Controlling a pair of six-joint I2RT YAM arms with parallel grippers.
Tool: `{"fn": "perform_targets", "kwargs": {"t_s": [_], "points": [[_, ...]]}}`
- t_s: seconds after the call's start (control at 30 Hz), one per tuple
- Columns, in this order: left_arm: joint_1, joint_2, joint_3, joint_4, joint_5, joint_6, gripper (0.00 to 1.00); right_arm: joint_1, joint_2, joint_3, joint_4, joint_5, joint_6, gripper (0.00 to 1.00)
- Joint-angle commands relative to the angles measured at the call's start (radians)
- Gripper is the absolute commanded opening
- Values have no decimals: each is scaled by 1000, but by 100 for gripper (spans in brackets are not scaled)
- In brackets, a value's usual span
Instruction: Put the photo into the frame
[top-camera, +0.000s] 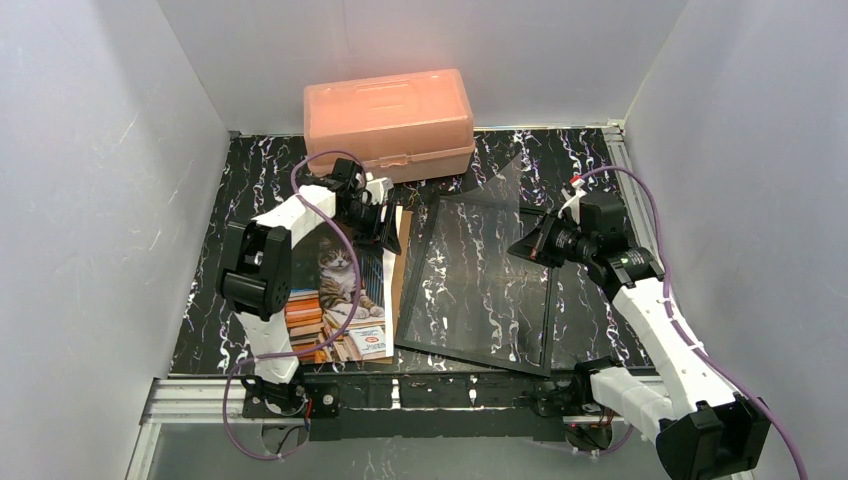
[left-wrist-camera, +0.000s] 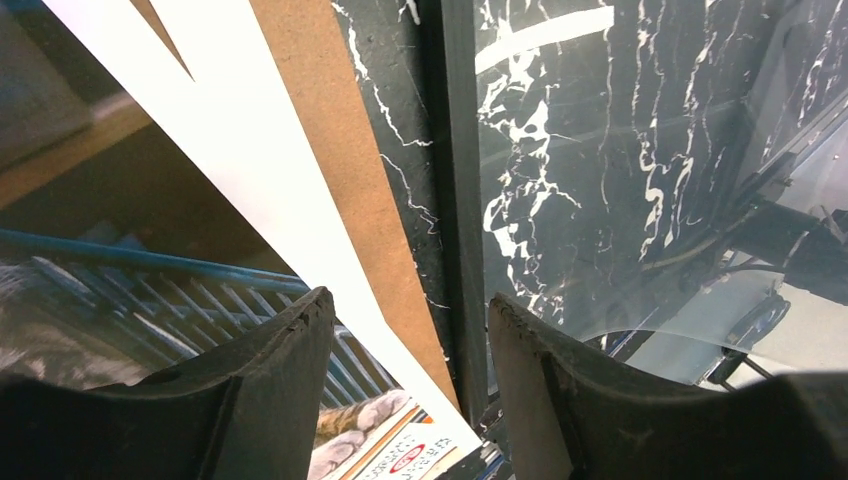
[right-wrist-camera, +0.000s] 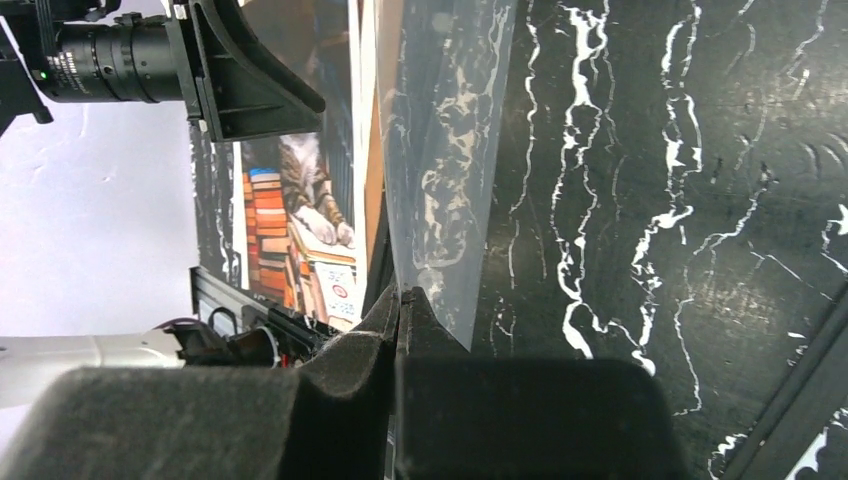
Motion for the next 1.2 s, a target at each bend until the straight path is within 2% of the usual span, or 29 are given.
{"fn": "perform_targets", "kwargs": {"t_s": [0.0,0.13,0.3,0.43,0.73,0.93,1.17], "points": [[-14,28,-23,-2,13,27,55,2,-28,-32,-21,40,-21,1],[-39,38,-47,22,11,31,52,2,-37,-64,16,20,18,3],[-65,40,-64,51,22,22,48,2,-18,-26,-44,73,-13,38],[-68,42,-55,56,18,20,46,2,19,-14,-83,105,-58,47],[-67,36,-66,61,8,31,44,2,83,-49,-51,126,-94,48],[-67,40,-62,59,3,35,44,2,103,-46,-45,145,-106,41],[-67,44,-55,54,6,33,43,1,101,-90,16,133,-81,27]]}}
